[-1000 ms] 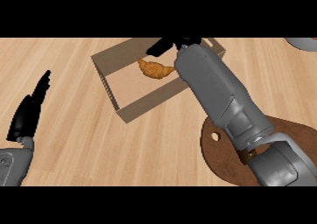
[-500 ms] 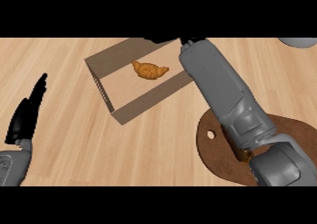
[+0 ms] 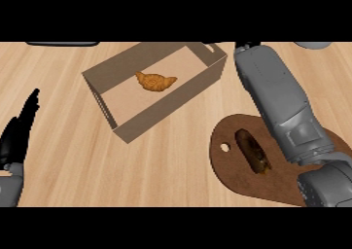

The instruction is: Pick the croissant from the cutting board and place it in the cardboard box

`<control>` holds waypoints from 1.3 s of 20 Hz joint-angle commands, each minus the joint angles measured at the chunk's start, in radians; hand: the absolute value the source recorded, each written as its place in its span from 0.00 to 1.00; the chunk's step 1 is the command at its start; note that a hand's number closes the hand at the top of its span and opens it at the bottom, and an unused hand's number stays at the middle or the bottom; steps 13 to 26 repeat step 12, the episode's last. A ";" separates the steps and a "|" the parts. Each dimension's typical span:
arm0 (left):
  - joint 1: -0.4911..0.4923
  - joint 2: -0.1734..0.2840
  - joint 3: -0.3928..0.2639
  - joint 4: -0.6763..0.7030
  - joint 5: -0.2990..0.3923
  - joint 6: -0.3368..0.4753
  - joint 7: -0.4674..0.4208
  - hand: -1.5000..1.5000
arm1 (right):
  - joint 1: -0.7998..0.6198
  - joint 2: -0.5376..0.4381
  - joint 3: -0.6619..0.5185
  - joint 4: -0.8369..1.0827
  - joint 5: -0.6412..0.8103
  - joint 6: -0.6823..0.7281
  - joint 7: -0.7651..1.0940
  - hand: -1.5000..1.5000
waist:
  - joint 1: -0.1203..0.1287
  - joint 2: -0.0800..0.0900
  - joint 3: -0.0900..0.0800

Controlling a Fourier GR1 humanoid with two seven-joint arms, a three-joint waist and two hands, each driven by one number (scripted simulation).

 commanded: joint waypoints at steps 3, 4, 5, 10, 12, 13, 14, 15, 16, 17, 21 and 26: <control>0.059 0.002 0.016 -0.046 0.008 -0.013 0.005 0.50 | 0.073 -0.151 -0.014 -0.049 -0.024 0.130 0.006 0.00 | -0.022 -0.010 0.000; 0.049 0.005 0.039 0.017 0.007 0.003 -0.035 0.50 | 0.151 -0.147 0.001 -0.098 -0.030 0.178 -0.021 0.00 | -0.045 -0.015 0.000; 0.042 0.003 0.032 -0.013 -0.002 0.008 0.003 0.50 | 0.184 -0.160 0.009 -0.115 -0.027 0.196 -0.027 0.00 | -0.043 -0.016 0.000; 0.032 0.010 0.045 0.000 0.008 -0.021 -0.011 0.50 | 0.318 -0.224 0.032 -0.258 -0.052 0.328 -0.011 0.00 | -0.043 -0.015 0.000; 0.043 -0.006 0.034 -0.053 -0.004 0.000 0.053 0.50 | 0.366 -0.278 0.048 -0.285 -0.047 0.401 0.015 0.00 | -0.047 -0.017 0.000; 0.043 -0.006 0.034 -0.053 -0.004 0.000 0.053 0.50 | 0.366 -0.278 0.048 -0.285 -0.047 0.401 0.015 0.00 | -0.047 -0.017 0.000; 0.043 -0.006 0.034 -0.053 -0.004 0.000 0.053 0.50 | 0.366 -0.278 0.048 -0.285 -0.047 0.401 0.015 0.00 | -0.047 -0.017 0.000; 0.043 -0.006 0.034 -0.053 -0.004 0.000 0.053 0.50 | 0.366 -0.278 0.048 -0.285 -0.047 0.401 0.015 0.00 | -0.047 -0.017 0.000; 0.043 -0.006 0.034 -0.053 -0.004 0.000 0.053 0.50 | 0.366 -0.278 0.048 -0.285 -0.047 0.401 0.015 0.00 | -0.047 -0.017 0.000; 0.043 -0.006 0.034 -0.053 -0.004 0.000 0.053 0.50 | 0.366 -0.278 0.048 -0.285 -0.047 0.401 0.015 0.00 | -0.047 -0.017 0.000; 0.043 -0.006 0.034 -0.053 -0.004 0.000 0.053 0.50 | 0.366 -0.278 0.048 -0.285 -0.047 0.401 0.015 0.00 | -0.047 -0.017 0.000; 0.043 -0.006 0.034 -0.053 -0.004 0.000 0.053 0.50 | 0.366 -0.278 0.048 -0.285 -0.047 0.401 0.015 0.00 | -0.047 -0.017 0.000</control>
